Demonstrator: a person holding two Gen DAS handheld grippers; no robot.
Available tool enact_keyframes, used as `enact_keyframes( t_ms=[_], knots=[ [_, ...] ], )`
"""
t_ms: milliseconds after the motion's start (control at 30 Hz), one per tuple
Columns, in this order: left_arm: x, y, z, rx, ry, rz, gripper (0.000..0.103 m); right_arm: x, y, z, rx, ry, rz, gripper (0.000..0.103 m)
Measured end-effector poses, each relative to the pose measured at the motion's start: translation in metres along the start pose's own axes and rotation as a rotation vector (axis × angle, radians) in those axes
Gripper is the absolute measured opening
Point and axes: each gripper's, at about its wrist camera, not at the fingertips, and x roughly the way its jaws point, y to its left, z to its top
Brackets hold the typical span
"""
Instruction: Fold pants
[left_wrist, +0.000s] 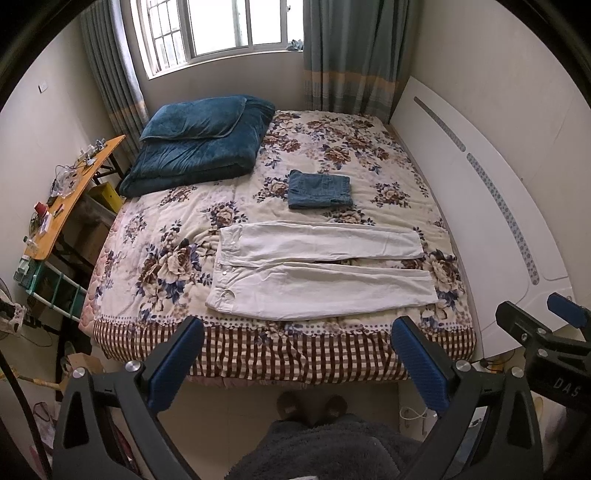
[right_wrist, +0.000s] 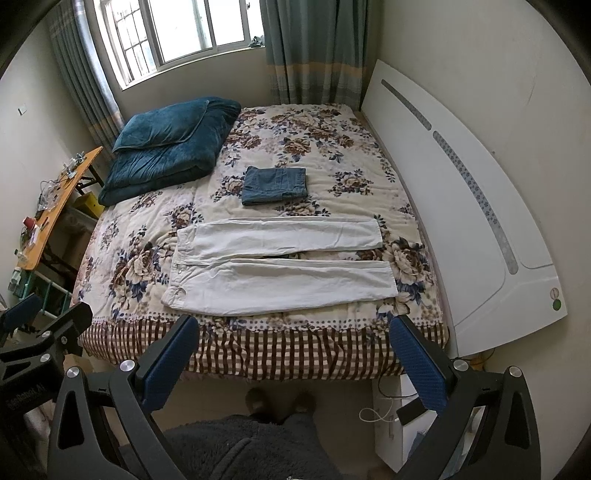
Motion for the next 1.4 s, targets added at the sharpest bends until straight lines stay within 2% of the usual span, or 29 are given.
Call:
enact_keyframes(
  t_ms=[900, 1067, 1133, 1267, 1300, 1400],
  knots=[
    [0.002, -0.002, 0.003, -0.005, 0.004, -0.009, 0.103, 0.0, 0.002, 0.003, 0.001, 0.002, 0.002, 0.103],
    [0.015, 0.003, 0.002, -0.017, -0.01, 0.011, 0.103, 0.007, 0.002, 0.017, 0.021, 0.015, 0.02, 0.103],
    [0.027, 0.005, 0.005, -0.038, -0.031, 0.037, 0.103, 0.023, 0.0, 0.022, 0.026, 0.011, 0.033, 0.103],
    [0.062, 0.01, 0.014, -0.038, -0.092, 0.162, 0.103, 0.094, -0.016, 0.03, 0.004, 0.026, 0.05, 0.103],
    [0.075, 0.012, 0.019, -0.036, -0.093, 0.196, 0.103, 0.114, -0.017, 0.033, -0.003, 0.041, 0.051, 0.103],
    [0.118, 0.022, 0.033, -0.036, -0.05, 0.234, 0.103, 0.168, -0.012, 0.047, -0.017, 0.08, 0.07, 0.103]
  ],
)
